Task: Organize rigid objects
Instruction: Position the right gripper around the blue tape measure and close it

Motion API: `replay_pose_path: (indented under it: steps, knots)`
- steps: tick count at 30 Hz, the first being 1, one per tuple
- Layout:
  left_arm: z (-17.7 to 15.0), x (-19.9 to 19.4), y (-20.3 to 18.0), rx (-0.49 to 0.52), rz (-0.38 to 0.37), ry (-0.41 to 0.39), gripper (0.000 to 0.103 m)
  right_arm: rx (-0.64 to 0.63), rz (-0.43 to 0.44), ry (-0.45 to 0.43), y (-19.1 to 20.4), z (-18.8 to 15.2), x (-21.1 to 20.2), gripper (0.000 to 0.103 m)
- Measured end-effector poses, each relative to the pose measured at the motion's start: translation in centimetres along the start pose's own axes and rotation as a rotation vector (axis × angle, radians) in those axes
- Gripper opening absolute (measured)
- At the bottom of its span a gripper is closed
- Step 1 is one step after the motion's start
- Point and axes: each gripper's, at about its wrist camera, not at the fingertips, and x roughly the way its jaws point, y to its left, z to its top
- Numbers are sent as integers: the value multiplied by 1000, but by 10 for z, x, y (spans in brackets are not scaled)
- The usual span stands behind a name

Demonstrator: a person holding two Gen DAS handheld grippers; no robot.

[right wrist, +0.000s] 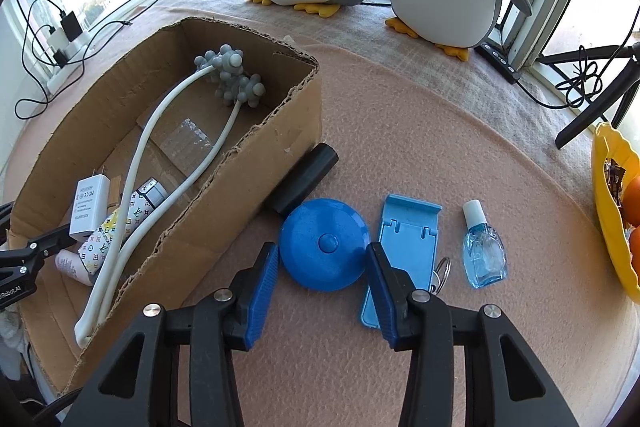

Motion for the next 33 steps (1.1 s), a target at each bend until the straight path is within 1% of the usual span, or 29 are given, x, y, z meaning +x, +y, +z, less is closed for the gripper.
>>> replay_pose_path:
  steps: [2, 5, 8, 10, 12, 13, 15, 18, 22, 24, 26, 28, 33]
  knots:
    - [0, 0, 0, 0, 0, 0, 47, 11, 9, -10, -1, 0, -5, 25]
    - [0, 0, -1, 6, 2, 1, 47, 12, 5, 18, 0, 4, 0, 25]
    - [0, 0, 0, 0, -2, 2, 47, 35, 7, 14, -4, 9, 2, 26]
    - [0, 0, 0, 0, -2, 2, 47, 41, 3, 17, -5, 10, 3, 31]
    - [0, 0, 0, 0, -2, 2, 47, 28, -32, 23, -5, 10, 5, 49]
    - [-1, 0, 0, -1, -3, 2, 47, 26, -37, 27, -5, 10, 7, 50]
    - [-1, -1, 0, -3, -3, 2, 47, 33, -14, 42, -7, 7, 11, 51]
    - [-1, -1, 0, -1, -2, 3, 47, 14, -25, 36, -4, 8, 13, 51]
    - [0, -1, 0, -1, -3, 3, 47, -19, -17, 45, 2, 11, 18, 50]
    - [0, -1, 1, -2, -4, 3, 47, -31, -23, 50, 4, 12, 19, 46]
    - [0, -1, 1, -3, -5, 2, 47, -21, -2, 53, 4, 10, 18, 46]
    - [0, -1, 1, -4, -5, 2, 47, -9, 32, 61, 4, 5, 17, 46]
    - [0, -1, 2, -6, -7, 1, 47, -16, 40, 67, 8, -17, 10, 46]
